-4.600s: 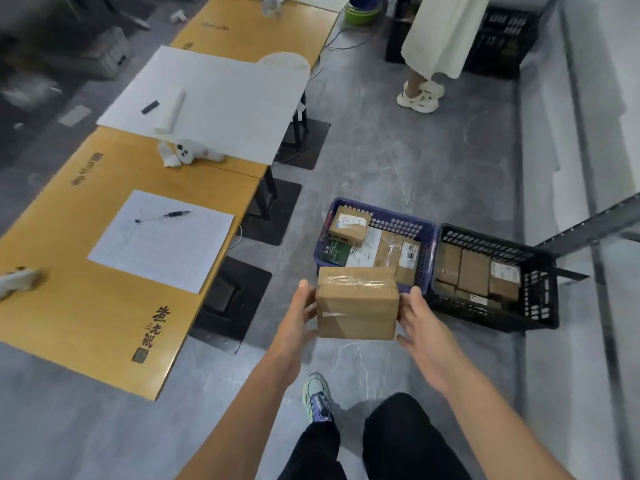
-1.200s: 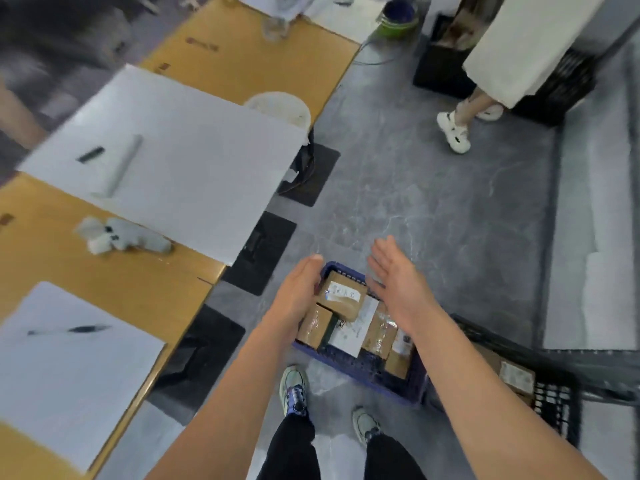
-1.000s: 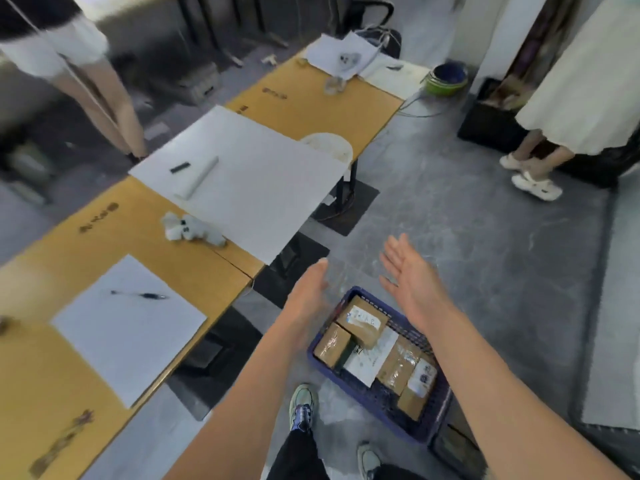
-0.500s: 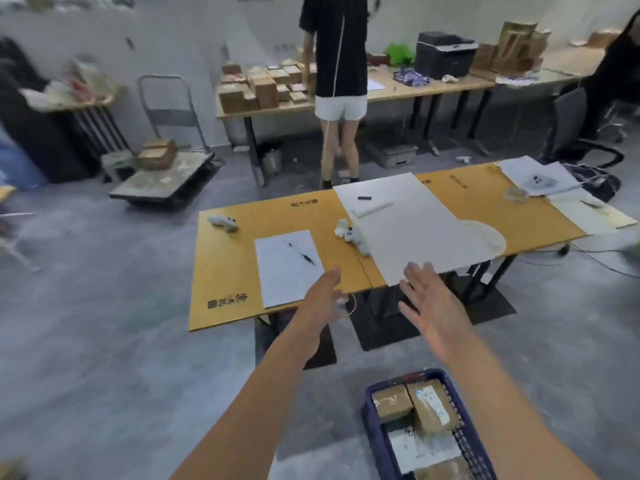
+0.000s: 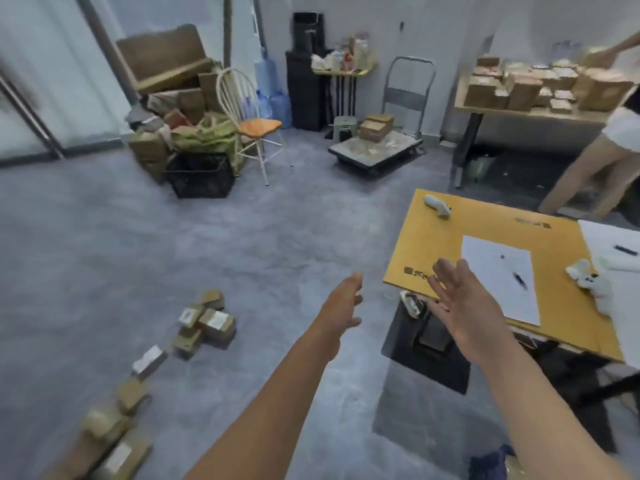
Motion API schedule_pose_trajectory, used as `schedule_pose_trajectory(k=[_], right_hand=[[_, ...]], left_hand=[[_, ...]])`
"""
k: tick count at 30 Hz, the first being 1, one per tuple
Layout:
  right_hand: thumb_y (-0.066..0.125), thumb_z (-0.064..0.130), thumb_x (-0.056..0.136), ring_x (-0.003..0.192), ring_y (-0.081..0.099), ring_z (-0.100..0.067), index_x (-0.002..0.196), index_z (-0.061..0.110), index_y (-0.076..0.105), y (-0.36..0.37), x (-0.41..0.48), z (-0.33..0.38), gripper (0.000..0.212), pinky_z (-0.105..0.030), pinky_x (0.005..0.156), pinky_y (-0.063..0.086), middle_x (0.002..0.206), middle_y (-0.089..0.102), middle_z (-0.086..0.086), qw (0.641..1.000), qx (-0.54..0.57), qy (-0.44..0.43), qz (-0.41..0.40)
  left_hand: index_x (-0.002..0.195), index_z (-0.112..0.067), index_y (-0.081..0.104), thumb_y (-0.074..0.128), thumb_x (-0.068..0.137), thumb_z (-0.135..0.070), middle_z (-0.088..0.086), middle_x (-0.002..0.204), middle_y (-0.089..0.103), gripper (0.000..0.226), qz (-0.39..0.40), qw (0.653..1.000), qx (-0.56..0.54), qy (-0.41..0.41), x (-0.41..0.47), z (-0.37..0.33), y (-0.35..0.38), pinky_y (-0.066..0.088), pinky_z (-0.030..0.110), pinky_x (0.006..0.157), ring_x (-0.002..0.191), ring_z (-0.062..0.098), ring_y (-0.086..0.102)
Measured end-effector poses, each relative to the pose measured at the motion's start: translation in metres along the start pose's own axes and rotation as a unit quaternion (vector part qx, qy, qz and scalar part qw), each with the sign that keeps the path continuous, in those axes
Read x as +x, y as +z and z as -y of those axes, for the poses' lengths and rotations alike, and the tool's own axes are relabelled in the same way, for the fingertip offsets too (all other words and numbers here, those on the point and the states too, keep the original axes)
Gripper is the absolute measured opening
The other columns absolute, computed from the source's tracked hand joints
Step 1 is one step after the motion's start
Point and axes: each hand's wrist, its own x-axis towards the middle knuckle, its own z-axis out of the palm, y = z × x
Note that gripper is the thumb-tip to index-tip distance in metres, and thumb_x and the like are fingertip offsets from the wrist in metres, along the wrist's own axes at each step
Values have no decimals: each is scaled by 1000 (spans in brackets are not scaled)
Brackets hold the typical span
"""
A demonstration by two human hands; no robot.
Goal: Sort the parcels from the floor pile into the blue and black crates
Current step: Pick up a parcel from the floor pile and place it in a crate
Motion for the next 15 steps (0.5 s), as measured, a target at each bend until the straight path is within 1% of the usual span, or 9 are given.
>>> schedule_pose_trajectory(k=[1, 2, 4, 5, 7, 8, 11, 15], right_hand=[[41, 61, 104, 145, 43, -11, 160, 19, 38, 23, 2, -8, 70, -42, 119, 36, 160, 44, 11, 1000, -8, 8, 20], [46, 66, 99, 146, 43, -11, 160, 20, 39, 46, 5, -16, 77, -42, 118, 36, 160, 44, 11, 999, -16, 14, 38], [55, 76, 86, 147, 43, -11, 160, 22, 40, 89, 8, -30, 93, -41, 114, 38, 160, 44, 13, 997, -37, 30, 68], [53, 75, 88, 148, 41, -11, 161, 23, 39, 109, 10, -38, 90, -42, 116, 37, 162, 43, 13, 995, -52, 40, 81], [41, 65, 101, 149, 39, -11, 162, 23, 36, 144, 15, -55, 73, -47, 122, 33, 163, 40, 12, 990, -69, 53, 111], [39, 61, 104, 149, 39, -11, 162, 22, 35, 161, 17, -62, 70, -47, 121, 33, 164, 39, 12, 988, -74, 59, 124], [38, 59, 105, 147, 41, -11, 163, 21, 34, 208, 20, -84, 69, -41, 114, 38, 163, 39, 11, 979, -98, 80, 159], [39, 58, 106, 145, 43, -11, 163, 22, 33, 259, 21, -108, 68, -43, 116, 38, 161, 42, 12, 967, -116, 110, 198]], left_hand=[[156, -23, 40, 41, 105, -58, -7, 156, 45, 62, -14, 1000, -10, -5, -4, 4, -24, 47, 42, 108, 136, 13, 49], [156, -23, 40, 41, 105, -58, -7, 156, 44, 63, -28, 999, -21, -8, -7, 8, -47, 47, 42, 108, 136, 13, 49], [156, -22, 39, 41, 105, -57, -6, 157, 43, 62, -57, 997, -47, -19, -14, 18, -90, 46, 42, 108, 137, 14, 48], [157, -22, 39, 41, 105, -57, -5, 157, 43, 62, -70, 995, -59, -24, -18, 24, -110, 46, 42, 108, 137, 15, 47], [157, -23, 38, 41, 105, -59, -5, 157, 43, 63, -97, 992, -80, -31, -26, 37, -149, 46, 41, 106, 137, 15, 47], [157, -23, 38, 41, 104, -59, -5, 158, 43, 64, -110, 989, -90, -34, -29, 43, -167, 46, 41, 106, 137, 15, 47], [157, -21, 38, 41, 105, -57, -3, 158, 42, 63, -150, 980, -123, -43, -42, 62, -213, 45, 44, 110, 140, 17, 46], [157, -22, 37, 39, 105, -57, -3, 159, 42, 63, -194, 967, -155, -53, -61, 85, -261, 45, 45, 111, 140, 17, 46]])
